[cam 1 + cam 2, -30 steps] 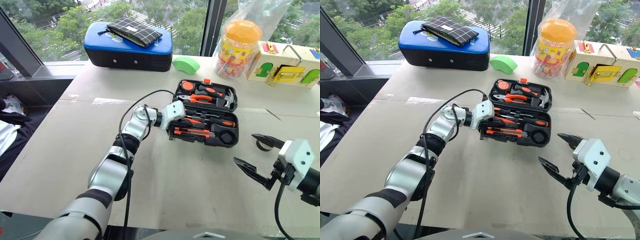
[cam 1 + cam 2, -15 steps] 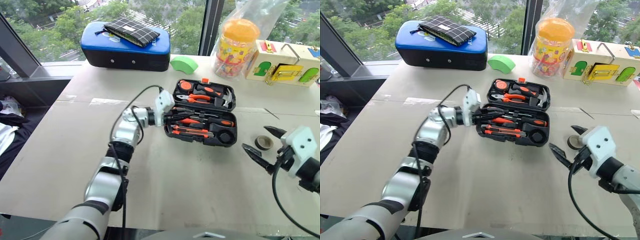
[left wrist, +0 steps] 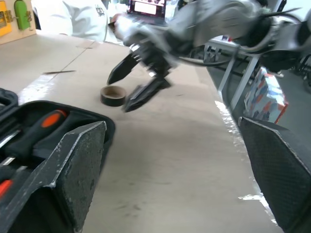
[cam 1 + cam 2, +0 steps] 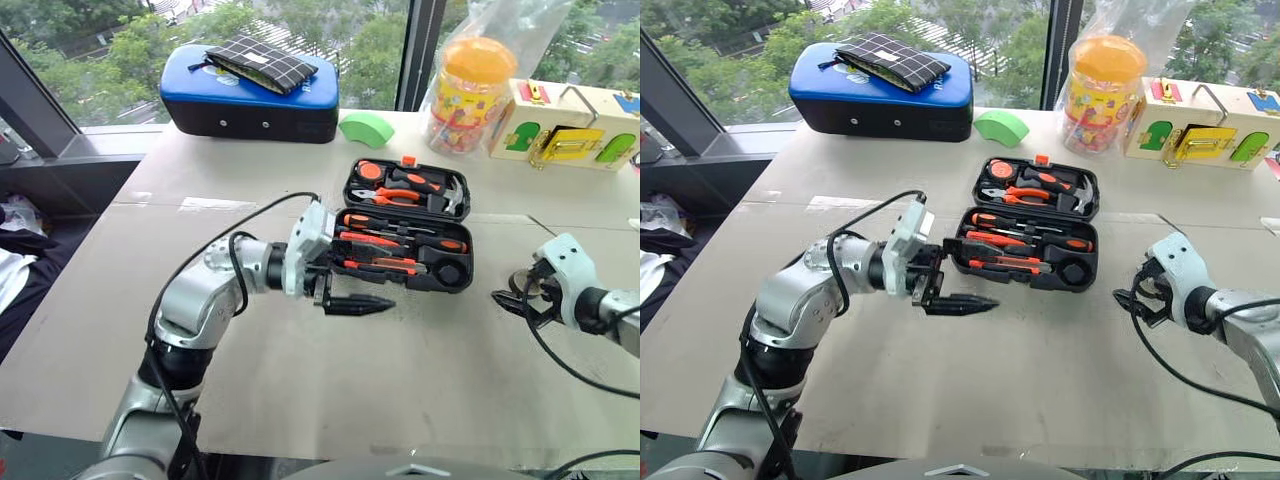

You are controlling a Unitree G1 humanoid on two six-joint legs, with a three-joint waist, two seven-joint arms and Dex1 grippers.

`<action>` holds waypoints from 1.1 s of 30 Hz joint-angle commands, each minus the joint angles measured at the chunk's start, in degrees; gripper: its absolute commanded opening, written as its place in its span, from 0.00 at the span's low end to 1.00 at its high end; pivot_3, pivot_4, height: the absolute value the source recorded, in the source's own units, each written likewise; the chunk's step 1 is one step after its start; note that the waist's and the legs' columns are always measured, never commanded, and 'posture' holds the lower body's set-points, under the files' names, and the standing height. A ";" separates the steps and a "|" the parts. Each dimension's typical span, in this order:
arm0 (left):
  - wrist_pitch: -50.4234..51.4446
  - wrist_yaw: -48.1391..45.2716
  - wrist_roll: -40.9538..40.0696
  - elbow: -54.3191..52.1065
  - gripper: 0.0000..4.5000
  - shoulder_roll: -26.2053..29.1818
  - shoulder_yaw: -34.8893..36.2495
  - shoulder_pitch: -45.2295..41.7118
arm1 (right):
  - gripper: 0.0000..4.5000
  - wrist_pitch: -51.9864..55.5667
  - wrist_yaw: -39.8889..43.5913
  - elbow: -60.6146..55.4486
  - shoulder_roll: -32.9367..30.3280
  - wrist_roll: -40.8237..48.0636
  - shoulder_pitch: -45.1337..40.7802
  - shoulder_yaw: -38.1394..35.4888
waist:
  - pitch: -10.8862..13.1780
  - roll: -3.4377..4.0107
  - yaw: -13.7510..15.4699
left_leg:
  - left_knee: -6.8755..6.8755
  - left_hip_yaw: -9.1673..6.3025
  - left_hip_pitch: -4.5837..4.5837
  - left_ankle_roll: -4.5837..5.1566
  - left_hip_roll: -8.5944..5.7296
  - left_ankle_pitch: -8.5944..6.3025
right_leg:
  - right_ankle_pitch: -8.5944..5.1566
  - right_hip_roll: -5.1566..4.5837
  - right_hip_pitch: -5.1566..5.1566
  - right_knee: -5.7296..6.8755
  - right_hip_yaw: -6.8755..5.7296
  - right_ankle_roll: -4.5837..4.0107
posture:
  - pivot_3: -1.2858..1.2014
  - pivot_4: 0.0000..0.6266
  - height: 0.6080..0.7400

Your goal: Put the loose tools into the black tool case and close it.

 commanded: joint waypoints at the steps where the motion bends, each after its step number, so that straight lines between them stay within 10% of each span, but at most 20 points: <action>1: 1.01 0.92 -3.43 -5.65 1.00 2.12 1.97 1.27 | 0.62 -0.09 1.22 3.87 -1.35 -2.06 -3.17 2.15 | 0.00 0.00 0.20 | -0.02 0.03 -0.02 0.00 0.00 0.00 | 0.00 0.00 -0.04 0.00 -0.01 0.00 | 0.52 0.24 1.00; 7: 0.27 1.26 -5.01 -7.78 1.00 5.11 2.82 4.02 | 0.00 -1.16 2.62 6.91 -0.91 -3.46 -5.72 4.66 | 0.00 -0.01 0.11 | -0.05 0.09 -0.02 0.00 0.02 0.00 | 0.03 0.01 -0.08 -0.05 0.10 0.07 | 0.52 0.24 1.00; 15: -2.66 3.31 -6.89 -7.69 1.00 7.42 10.01 11.90 | 0.00 -4.03 7.32 -6.93 0.78 2.73 -12.65 2.54 | 0.07 0.08 -0.50 | -0.08 0.24 -0.06 0.00 0.08 0.00 | 0.02 0.02 -0.23 -0.04 0.27 0.05 | 0.52 0.24 1.00; 22: -5.38 9.21 -6.65 -6.03 1.00 5.10 13.43 16.98 | 0.00 -1.50 7.41 -3.99 8.65 0.63 -26.01 17.33 | 0.08 -0.18 -0.22 | -0.19 0.16 -0.08 -0.01 0.49 -0.01 | -0.02 0.20 -0.33 -0.04 -0.02 -0.06 | 0.52 0.24 1.00; 33: -9.59 10.73 -6.60 -10.30 1.00 6.48 18.48 29.14 | 0.00 -2.17 15.51 0.75 2.93 -2.71 -25.70 25.13 | 0.09 -0.14 0.04 | -0.20 0.44 -0.12 -0.03 0.38 -0.02 | -0.05 -0.34 -0.40 -0.23 0.16 -0.16 | 0.52 0.24 1.00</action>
